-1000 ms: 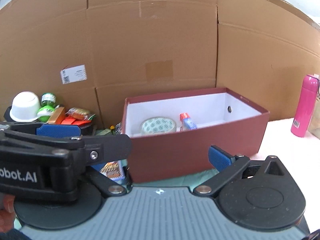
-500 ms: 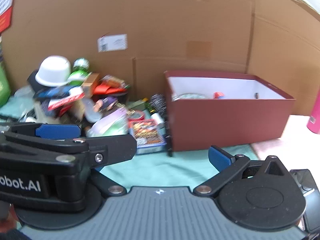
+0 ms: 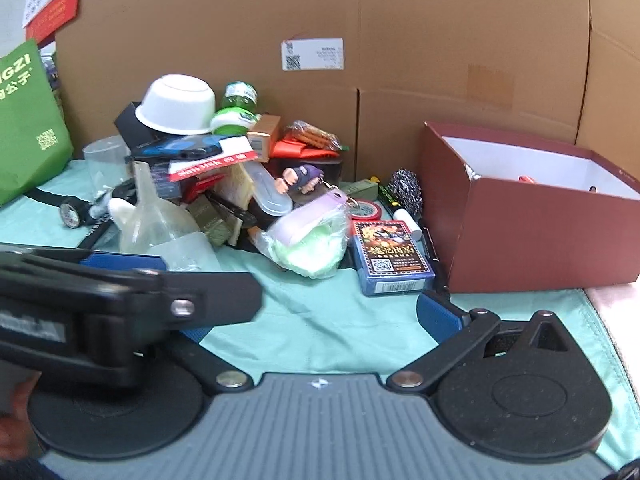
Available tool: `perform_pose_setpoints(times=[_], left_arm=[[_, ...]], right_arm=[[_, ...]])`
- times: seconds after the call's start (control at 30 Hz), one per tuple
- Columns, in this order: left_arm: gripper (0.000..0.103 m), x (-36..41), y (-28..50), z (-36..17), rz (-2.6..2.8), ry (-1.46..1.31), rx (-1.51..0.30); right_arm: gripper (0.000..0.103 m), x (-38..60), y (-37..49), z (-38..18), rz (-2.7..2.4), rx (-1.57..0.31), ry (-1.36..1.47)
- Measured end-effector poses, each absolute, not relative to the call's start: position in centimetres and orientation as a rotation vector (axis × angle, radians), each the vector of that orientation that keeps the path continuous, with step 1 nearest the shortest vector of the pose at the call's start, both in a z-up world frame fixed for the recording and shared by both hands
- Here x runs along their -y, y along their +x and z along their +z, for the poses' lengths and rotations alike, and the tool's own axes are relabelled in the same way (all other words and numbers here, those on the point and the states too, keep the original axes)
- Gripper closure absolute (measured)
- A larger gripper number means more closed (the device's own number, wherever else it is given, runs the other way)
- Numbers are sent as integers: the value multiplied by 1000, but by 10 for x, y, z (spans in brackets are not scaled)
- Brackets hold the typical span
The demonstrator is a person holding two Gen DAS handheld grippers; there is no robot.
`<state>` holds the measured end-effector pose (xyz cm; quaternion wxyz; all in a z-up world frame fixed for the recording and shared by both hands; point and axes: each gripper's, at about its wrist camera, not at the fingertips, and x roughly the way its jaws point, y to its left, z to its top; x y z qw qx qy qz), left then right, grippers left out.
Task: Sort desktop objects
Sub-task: 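Withdraw both tools from the box toward the pile, then close both tools on the blue playing-card box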
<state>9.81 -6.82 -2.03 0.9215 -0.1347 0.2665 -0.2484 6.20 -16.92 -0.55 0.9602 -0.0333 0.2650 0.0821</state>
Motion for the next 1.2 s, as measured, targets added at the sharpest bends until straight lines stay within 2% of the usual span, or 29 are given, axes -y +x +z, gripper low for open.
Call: perform_pose_setpoints(times=[0.23, 0.3, 0.63, 0.87, 1.13, 1.17, 1.2], left_arm=[[1, 81, 116, -17, -560, -263, -547], [1, 82, 121, -17, -560, -271, -549], [1, 72, 134, -21, -509, -309, -564], [1, 59, 144, -27, -440, -340, -591], [1, 55, 146, -27, -442, -358, -591], [1, 55, 145, -27, -444, -357, -590], [1, 55, 145, -27, -444, -355, -591]], right_arm=[[5, 188, 91, -14, 96, -557, -26], [20, 192, 96, -16, 106, -560, -13], [20, 178, 125, -19, 114, -545, -140], [20, 178, 145, -28, 65, -579, -116], [13, 186, 161, -32, 42, -603, -83], [13, 186, 161, -33, 42, -603, -84], [21, 186, 160, -33, 46, -601, -83]])
